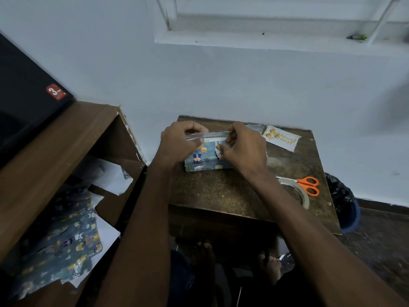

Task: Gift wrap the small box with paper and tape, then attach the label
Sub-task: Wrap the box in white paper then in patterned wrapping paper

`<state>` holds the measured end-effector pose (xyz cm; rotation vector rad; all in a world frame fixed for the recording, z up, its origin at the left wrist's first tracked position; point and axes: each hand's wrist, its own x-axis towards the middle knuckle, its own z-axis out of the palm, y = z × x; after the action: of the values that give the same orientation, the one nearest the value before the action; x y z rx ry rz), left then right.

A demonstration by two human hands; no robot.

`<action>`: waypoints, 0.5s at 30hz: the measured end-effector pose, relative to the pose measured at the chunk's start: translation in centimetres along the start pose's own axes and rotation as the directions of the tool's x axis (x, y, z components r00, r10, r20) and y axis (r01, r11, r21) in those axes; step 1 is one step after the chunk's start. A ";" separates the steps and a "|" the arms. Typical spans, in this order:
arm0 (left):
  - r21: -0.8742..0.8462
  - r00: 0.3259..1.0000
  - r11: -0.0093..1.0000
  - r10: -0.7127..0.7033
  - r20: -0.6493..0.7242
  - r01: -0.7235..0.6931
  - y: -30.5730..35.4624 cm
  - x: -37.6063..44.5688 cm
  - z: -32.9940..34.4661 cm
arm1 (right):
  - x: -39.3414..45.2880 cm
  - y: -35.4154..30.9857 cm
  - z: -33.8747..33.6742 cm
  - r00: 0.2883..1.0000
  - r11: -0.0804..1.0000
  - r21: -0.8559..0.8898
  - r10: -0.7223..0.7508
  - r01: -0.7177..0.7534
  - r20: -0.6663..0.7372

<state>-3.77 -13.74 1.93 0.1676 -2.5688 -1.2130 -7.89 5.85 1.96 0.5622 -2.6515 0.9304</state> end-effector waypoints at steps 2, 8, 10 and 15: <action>0.210 0.995 0.974 0.095 -0.039 -0.084 1.3 -0.5 0.3 | -0.1 0.0 0.0 1.000 1.000 0.007 -0.001 0.001 -0.014; 0.366 0.982 0.911 0.164 0.096 -0.188 4.2 -1.2 2.3 | -0.4 0.0 -0.1 1.000 1.000 0.028 -0.006 0.006 -0.007; 0.385 0.987 0.909 0.157 0.037 -0.159 4.4 -1.5 2.7 | -0.6 0.0 -0.3 1.000 0.999 0.031 -0.014 0.014 0.003; 0.415 0.991 0.906 0.122 -0.063 -0.085 4.7 -1.8 3.9 | -1.5 0.6 -1.6 0.994 0.990 0.137 -0.042 0.028 0.099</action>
<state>-3.15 -7.44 2.77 0.1656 -2.6822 -0.5975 -6.63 7.69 2.33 0.7026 -2.6718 1.1055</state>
